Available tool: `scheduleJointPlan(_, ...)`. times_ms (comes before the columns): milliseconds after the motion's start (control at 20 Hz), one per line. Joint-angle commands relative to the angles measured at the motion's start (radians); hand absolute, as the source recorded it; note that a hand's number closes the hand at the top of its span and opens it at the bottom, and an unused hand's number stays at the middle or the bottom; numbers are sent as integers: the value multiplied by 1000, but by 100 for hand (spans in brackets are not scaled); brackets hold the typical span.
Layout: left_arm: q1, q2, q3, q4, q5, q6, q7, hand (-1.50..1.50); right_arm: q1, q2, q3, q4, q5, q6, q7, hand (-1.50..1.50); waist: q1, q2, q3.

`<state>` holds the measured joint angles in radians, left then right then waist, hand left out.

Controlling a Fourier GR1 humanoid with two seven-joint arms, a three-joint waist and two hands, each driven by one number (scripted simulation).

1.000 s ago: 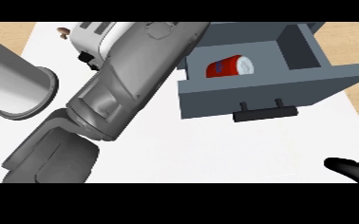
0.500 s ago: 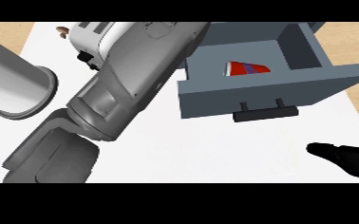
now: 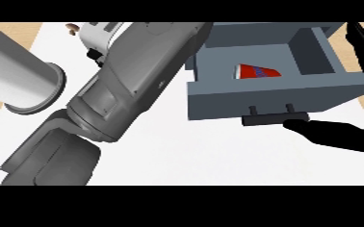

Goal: Pick up the can, place it into the drawer and close the drawer

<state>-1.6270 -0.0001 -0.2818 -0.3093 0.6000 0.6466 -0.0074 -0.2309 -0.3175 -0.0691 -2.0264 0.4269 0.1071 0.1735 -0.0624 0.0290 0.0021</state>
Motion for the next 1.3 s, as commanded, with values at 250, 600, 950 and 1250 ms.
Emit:
scheduleJointPlan(250, -22, 21, -7, 51, -17, -31, -9, -150, -107, 7, 159, 305, 297, -100, -102, -150, 48, -5, -1)
scheduleJointPlan(600, -28, 48, 6, 16, -18, -67, 31, -150, -230, 24, 183, 619, 444, -220, -188, -150, 72, -15, -1)
scheduleJointPlan(950, 33, 97, 26, -4, -31, -82, 30, -150, -392, 142, 208, 933, 579, -402, -192, -150, 83, -17, -1)
scheduleJointPlan(1250, 70, 104, -1, -83, -61, -70, 67, -150, -501, 145, 113, 1222, 614, -624, -259, -150, 120, -18, -1)
